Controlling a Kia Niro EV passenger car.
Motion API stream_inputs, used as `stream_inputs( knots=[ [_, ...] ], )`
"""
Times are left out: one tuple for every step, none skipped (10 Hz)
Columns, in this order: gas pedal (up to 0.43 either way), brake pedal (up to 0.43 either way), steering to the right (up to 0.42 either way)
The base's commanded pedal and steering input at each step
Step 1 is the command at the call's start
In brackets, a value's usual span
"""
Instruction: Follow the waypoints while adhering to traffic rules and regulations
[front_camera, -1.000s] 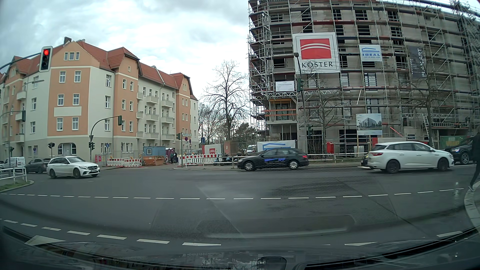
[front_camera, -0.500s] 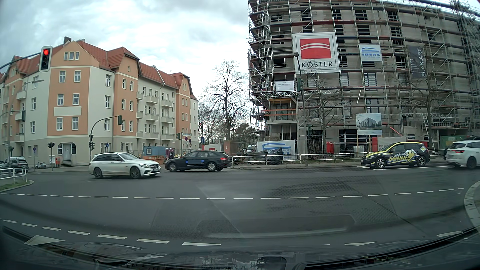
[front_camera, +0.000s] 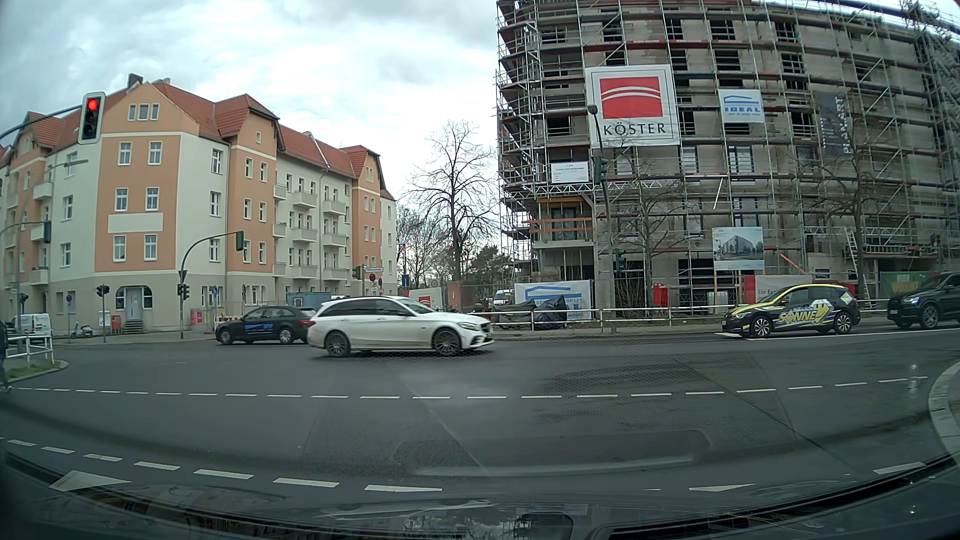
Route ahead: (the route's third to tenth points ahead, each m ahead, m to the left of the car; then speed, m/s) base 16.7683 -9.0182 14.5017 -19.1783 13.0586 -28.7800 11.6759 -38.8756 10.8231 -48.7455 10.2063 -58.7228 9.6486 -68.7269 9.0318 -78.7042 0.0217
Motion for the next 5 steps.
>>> stream_inputs(
  knots=[
    [0.0, 0.366, 0.115],
    [0.0, 0.366, 0.114],
    [0.0, 0.372, 0.115],
    [0.0, 0.372, 0.115],
    [0.0, 0.378, 0.115]
  ],
)
